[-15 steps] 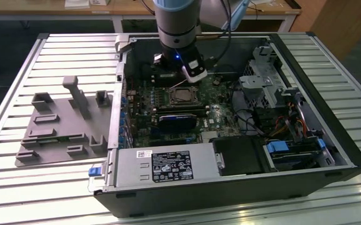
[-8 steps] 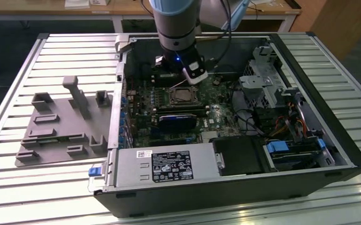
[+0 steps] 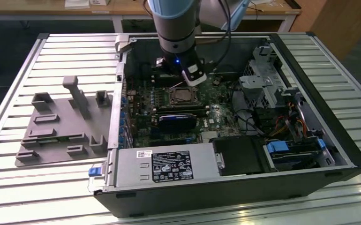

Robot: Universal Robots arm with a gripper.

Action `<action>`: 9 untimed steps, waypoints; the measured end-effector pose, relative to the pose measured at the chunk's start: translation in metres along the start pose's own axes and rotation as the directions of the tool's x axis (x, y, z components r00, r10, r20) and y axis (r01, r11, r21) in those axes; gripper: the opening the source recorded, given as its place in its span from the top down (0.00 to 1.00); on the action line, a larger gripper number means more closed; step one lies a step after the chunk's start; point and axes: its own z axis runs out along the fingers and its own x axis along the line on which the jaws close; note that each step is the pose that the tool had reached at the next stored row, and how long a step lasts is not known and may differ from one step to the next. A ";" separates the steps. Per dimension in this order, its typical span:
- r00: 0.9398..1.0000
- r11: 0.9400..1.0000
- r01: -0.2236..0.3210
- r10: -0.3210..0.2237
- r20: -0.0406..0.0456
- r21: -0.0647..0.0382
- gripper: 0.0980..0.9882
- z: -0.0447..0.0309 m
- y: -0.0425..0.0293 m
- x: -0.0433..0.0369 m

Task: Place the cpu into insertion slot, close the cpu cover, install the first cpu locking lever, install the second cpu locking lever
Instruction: 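Install the first cpu locking lever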

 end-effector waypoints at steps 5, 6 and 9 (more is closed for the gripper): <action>1.000 1.000 -0.014 0.014 0.006 0.007 1.00 0.0047 0.0018 0.0000; 1.000 1.000 -0.017 0.017 0.007 0.008 1.00 0.0056 0.0026 0.0001; 1.000 1.000 -0.023 0.023 0.011 0.012 1.00 0.0081 0.0049 0.0005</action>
